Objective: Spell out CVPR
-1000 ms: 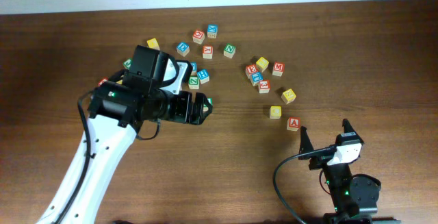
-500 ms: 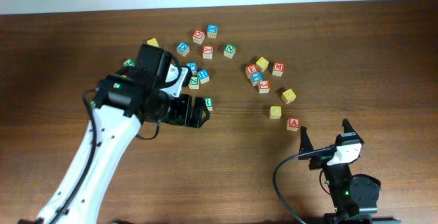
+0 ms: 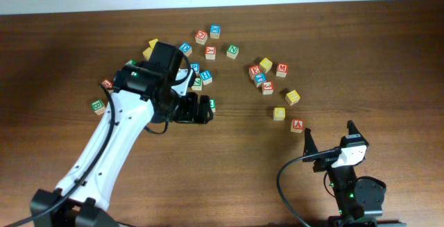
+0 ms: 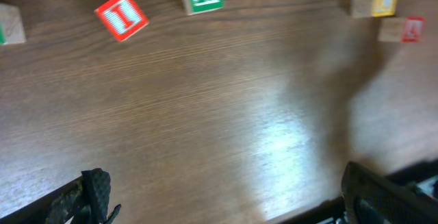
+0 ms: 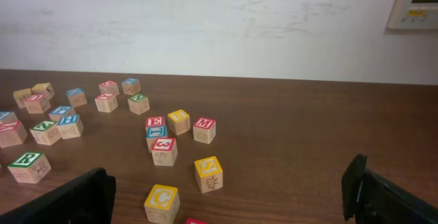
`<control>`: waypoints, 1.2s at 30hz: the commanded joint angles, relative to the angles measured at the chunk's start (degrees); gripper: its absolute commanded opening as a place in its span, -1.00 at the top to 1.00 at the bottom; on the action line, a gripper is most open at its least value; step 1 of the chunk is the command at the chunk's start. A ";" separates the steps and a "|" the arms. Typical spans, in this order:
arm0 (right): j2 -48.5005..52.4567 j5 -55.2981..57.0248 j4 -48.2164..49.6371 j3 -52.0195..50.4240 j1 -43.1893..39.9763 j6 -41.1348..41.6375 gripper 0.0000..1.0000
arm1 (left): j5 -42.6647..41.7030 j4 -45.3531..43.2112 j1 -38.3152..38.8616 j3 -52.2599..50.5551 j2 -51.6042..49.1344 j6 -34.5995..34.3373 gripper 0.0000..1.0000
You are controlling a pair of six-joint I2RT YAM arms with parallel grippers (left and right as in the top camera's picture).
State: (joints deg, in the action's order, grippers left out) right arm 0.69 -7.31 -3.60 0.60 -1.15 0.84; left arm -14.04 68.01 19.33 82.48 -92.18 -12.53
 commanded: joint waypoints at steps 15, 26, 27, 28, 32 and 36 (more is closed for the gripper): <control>-0.33 0.48 -0.39 -0.28 -0.37 0.02 -0.97 | 14.91 -7.08 0.11 1.03 -8.22 -3.32 -0.98; -0.33 0.48 -0.39 -0.28 -0.37 0.02 -0.97 | 19.02 -6.91 0.07 1.03 -8.22 -3.30 -0.98; -0.33 0.48 -0.39 -0.28 -0.37 0.02 -0.97 | 18.99 -6.86 0.00 1.03 -8.22 -3.30 -0.98; -0.33 0.48 -0.39 -0.28 -0.37 0.02 -0.97 | 18.95 -6.84 0.00 1.03 -8.22 -3.30 -0.98; -0.33 0.48 -0.39 -0.28 -0.37 0.00 -0.97 | 19.91 -6.73 -0.15 1.05 -8.22 -3.32 -0.99; -0.33 0.48 -0.39 -0.28 -0.37 0.02 -0.97 | 19.47 -3.78 -5.53 1.05 -7.74 -5.01 -0.98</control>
State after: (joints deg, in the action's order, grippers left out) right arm 0.69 -7.31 -3.60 0.60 -1.15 0.86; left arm 4.58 62.22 18.13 82.50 -99.98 -15.97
